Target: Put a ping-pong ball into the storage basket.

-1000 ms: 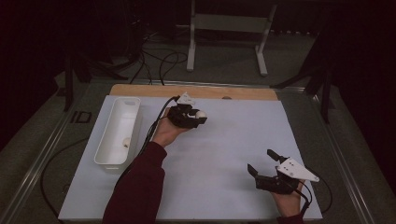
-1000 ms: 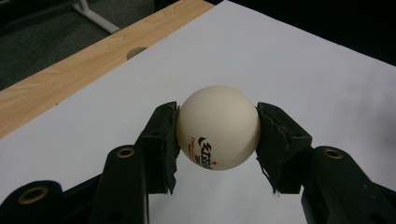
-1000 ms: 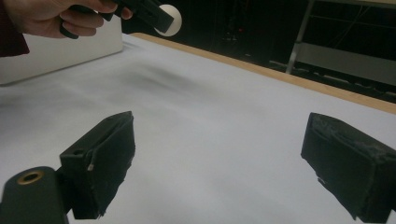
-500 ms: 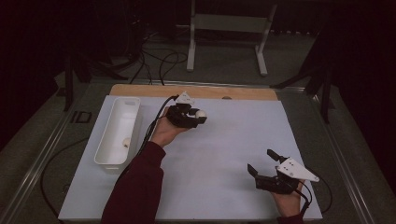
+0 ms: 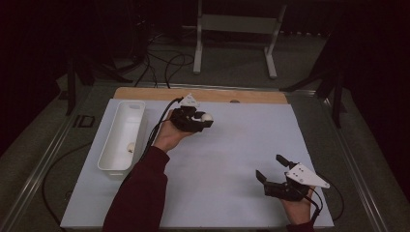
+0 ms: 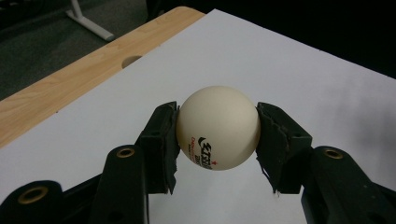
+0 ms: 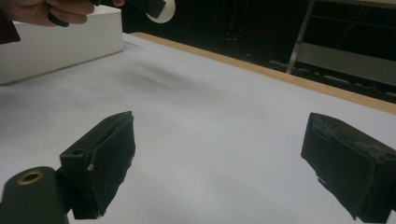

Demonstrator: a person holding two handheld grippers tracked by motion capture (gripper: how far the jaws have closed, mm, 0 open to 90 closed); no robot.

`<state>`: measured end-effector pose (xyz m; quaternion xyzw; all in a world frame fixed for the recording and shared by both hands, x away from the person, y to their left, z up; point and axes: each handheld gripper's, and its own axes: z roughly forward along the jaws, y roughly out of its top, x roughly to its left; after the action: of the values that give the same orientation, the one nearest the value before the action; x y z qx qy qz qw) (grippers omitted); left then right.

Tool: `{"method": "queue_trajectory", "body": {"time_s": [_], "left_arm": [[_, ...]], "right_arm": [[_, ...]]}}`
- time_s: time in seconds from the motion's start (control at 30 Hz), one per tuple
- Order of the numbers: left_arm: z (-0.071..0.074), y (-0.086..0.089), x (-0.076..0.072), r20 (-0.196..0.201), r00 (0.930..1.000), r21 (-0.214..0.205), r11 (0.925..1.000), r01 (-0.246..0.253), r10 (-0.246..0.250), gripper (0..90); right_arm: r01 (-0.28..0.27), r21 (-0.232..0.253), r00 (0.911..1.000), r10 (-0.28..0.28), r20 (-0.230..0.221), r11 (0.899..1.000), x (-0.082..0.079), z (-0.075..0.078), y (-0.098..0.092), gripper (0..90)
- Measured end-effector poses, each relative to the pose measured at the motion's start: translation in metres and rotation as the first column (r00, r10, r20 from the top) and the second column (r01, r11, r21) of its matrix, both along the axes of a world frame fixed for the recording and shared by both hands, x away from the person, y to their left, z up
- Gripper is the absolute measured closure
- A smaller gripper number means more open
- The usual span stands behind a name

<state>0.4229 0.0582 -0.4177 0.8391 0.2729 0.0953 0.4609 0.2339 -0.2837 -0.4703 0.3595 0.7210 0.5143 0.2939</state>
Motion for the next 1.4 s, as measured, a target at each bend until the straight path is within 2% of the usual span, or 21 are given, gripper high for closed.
{"method": "queue_trajectory", "body": {"time_s": [0.5,0.77,1.4], "left_arm": [[0.01,0.005,-0.007,0.022,0.9997,-0.013,0.9998,0.011,-0.011,51.6],[0.016,0.01,-0.011,0.037,0.9992,-0.007,0.9999,0.015,-0.015,51.6],[0.023,0.017,-0.015,0.05,0.9984,-0.016,0.9995,0.026,-0.025,51.6]], "right_arm": [[-0.001,-0.001,1.0,0.001,-0.001,1.0,0.0,0.0,0.0,9.5],[-0.002,0.0,1.0,0.002,-0.001,1.0,0.0,0.0,0.0,9.5],[-0.002,-0.001,1.0,0.002,0.0,1.0,0.0,0.0,0.001,9.5]]}}
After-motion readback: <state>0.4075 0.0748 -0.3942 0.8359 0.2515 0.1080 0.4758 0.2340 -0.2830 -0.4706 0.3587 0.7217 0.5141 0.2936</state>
